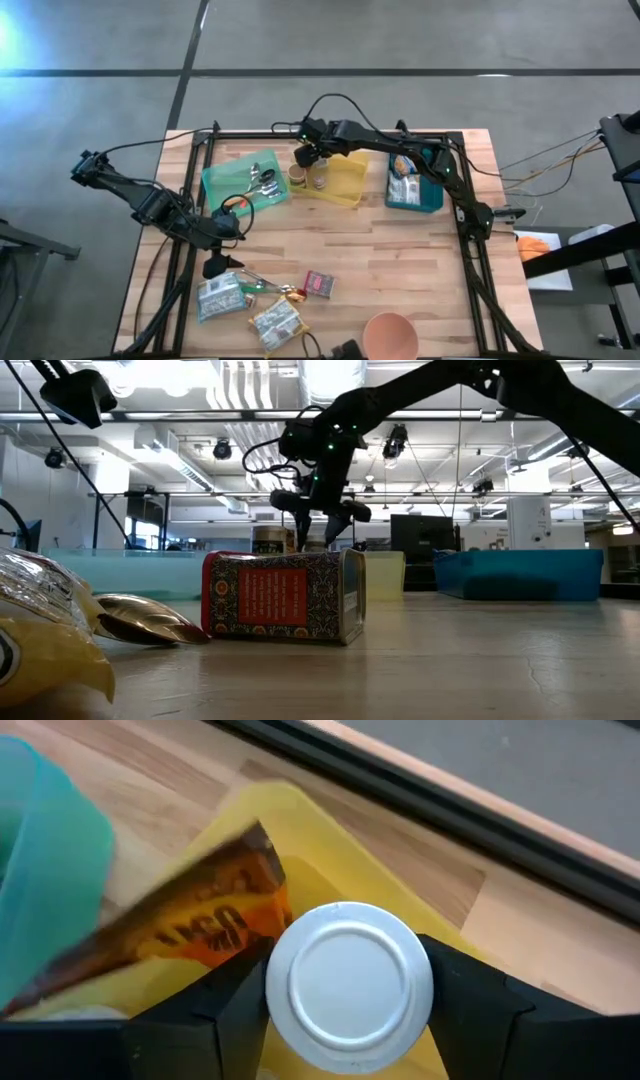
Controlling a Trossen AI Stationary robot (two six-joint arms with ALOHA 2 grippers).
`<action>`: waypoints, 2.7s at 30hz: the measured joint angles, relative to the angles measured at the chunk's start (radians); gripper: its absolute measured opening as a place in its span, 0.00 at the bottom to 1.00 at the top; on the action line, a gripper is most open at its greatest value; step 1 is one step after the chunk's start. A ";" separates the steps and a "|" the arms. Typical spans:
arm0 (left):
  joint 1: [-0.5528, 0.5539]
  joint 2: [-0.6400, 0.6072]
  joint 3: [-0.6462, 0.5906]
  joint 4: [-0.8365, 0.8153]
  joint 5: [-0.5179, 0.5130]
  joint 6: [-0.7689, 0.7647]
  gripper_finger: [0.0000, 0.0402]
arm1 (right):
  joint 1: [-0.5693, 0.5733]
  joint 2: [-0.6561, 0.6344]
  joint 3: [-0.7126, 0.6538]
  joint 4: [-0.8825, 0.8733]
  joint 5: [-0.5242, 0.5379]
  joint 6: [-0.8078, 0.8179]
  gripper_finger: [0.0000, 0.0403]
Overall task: Pick & Place Food Item
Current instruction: Put the white seasoning bottle into the yellow bin, then put the light blue noodle pack into the blue bin
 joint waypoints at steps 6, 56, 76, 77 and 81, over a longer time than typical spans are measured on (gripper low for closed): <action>0.000 0.000 -0.001 0.000 0.000 0.000 0.97 | 0.002 -0.002 -0.004 -0.065 0.015 -0.012 0.62; 0.001 0.003 -0.016 0.209 -0.031 -0.026 0.97 | 0.560 -0.472 -0.232 -0.351 0.224 -0.032 0.64; 0.002 0.124 -0.020 0.045 0.070 -0.028 0.97 | 0.796 -0.536 -0.684 0.355 0.216 -0.007 0.64; 0.002 0.151 -0.020 0.021 0.097 -0.005 0.97 | 0.798 -0.535 -0.697 0.374 0.216 -0.007 0.64; 0.002 0.267 -0.020 -0.057 0.174 0.128 0.97 | 0.804 -0.534 -0.742 0.460 0.216 0.006 0.64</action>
